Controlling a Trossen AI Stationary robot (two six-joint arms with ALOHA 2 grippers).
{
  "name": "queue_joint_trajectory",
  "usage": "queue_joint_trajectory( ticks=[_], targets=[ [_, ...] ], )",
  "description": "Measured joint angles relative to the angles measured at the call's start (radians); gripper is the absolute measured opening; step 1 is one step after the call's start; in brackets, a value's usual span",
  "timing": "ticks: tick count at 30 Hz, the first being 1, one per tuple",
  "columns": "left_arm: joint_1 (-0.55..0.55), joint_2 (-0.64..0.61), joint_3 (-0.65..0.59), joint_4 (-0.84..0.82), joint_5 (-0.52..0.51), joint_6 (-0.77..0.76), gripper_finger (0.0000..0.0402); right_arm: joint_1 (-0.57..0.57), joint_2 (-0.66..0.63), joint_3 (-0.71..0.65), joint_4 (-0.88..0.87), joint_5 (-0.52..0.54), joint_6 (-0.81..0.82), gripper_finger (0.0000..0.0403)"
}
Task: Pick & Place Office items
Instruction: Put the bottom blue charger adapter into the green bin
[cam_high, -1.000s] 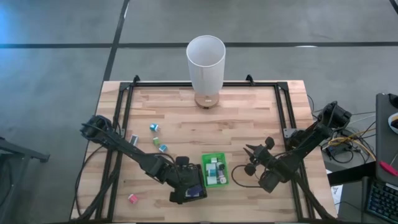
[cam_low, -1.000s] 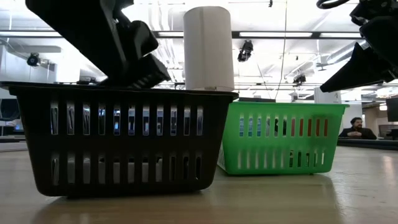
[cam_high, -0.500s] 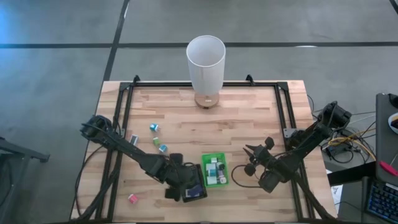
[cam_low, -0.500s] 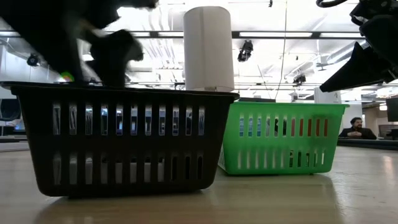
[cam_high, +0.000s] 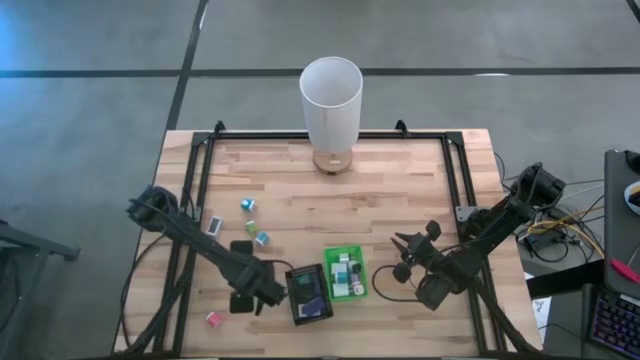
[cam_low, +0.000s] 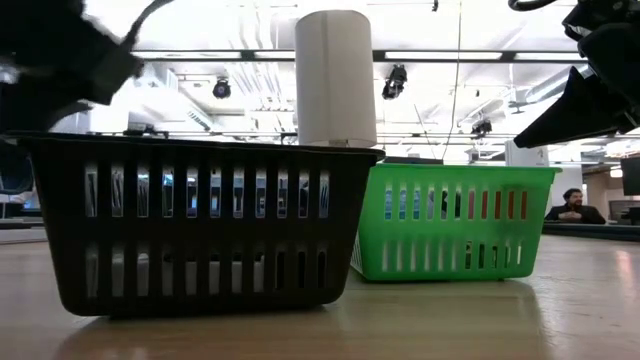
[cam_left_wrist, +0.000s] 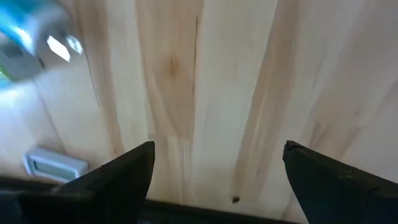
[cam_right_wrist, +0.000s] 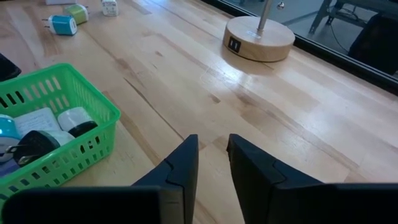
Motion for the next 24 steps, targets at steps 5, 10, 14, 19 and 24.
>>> queue_joint_trajectory(
  ticks=[5,10,14,19,24],
  targets=[
    [-0.050,0.000,-0.071,-0.001,0.007,-0.076,0.0351,0.000,0.000,0.000,0.004,-0.005,0.002,0.0088],
    [-0.092,0.000,-0.138,0.001,0.069,-0.157,0.0351,0.000,0.000,0.000,0.005,-0.005,0.003,0.0082],
    [-0.119,0.000,-0.175,0.002,0.100,-0.193,0.0351,0.000,0.000,0.000,0.008,-0.005,0.008,0.0083],
    [-0.137,0.000,-0.185,0.006,0.107,-0.225,0.0351,0.000,0.000,0.000,0.025,-0.005,0.006,0.0089],
    [-0.137,0.000,-0.183,0.017,0.107,-0.232,0.0351,0.000,0.000,0.000,0.026,-0.004,0.004,0.0091]
  ],
)
